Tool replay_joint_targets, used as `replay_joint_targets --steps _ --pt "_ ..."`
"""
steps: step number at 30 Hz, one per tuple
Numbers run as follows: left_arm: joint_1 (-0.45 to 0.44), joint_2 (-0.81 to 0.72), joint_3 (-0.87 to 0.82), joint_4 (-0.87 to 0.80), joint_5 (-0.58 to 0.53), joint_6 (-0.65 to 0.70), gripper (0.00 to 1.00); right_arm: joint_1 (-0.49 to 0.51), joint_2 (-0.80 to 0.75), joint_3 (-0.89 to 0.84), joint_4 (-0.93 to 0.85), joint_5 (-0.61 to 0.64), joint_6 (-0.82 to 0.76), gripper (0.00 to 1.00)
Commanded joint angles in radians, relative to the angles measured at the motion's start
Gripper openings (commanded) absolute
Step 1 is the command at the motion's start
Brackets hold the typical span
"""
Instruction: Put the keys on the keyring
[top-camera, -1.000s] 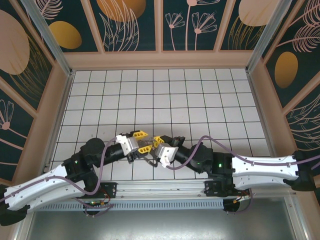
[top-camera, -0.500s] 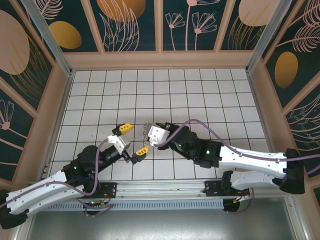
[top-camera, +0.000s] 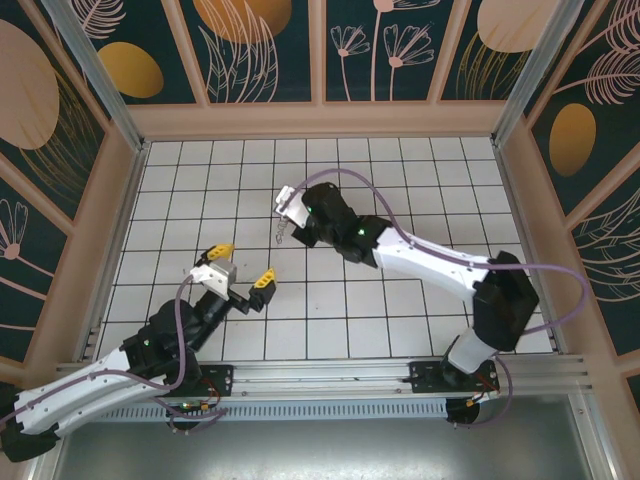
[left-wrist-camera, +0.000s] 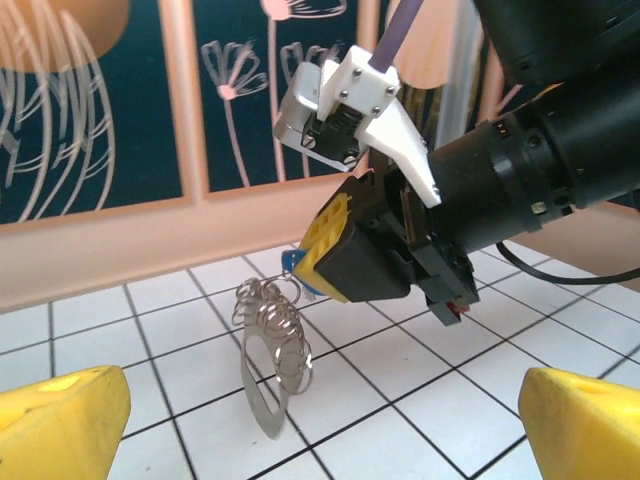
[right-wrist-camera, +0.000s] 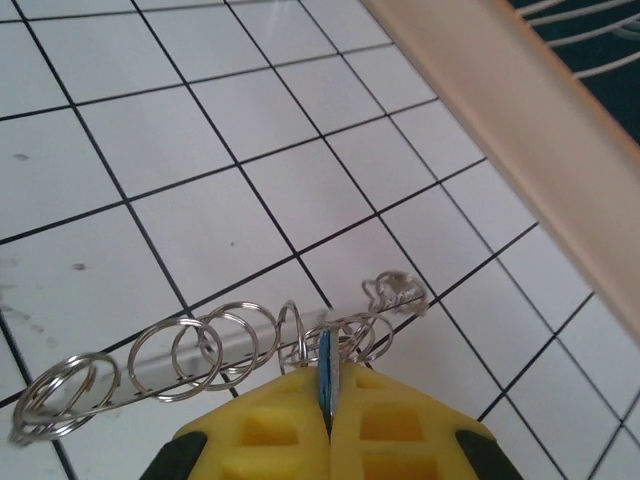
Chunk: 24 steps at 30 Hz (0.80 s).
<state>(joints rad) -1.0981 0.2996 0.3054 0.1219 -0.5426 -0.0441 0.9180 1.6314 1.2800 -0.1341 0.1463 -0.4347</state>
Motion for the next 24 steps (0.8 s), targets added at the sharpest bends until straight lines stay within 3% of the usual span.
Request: replay_joint_targets --steps 1,11,16,24 --pt "0.0 -0.04 -0.018 -0.047 -0.131 -0.045 0.99 -0.056 0.086 0.119 -0.018 -0.087 0.054 0.0" --pt "-0.001 -0.152 -0.03 -0.097 -0.152 -0.039 0.99 -0.178 0.372 0.338 -0.033 -0.19 0.092 0.0" --pt "0.0 -0.138 -0.034 -0.08 -0.147 -0.029 0.99 -0.195 0.401 0.321 -0.018 -0.209 0.12 0.0" --pt "0.0 -0.103 -0.013 -0.045 -0.142 0.003 0.99 -0.203 0.341 0.141 0.043 -0.223 0.195 0.0"
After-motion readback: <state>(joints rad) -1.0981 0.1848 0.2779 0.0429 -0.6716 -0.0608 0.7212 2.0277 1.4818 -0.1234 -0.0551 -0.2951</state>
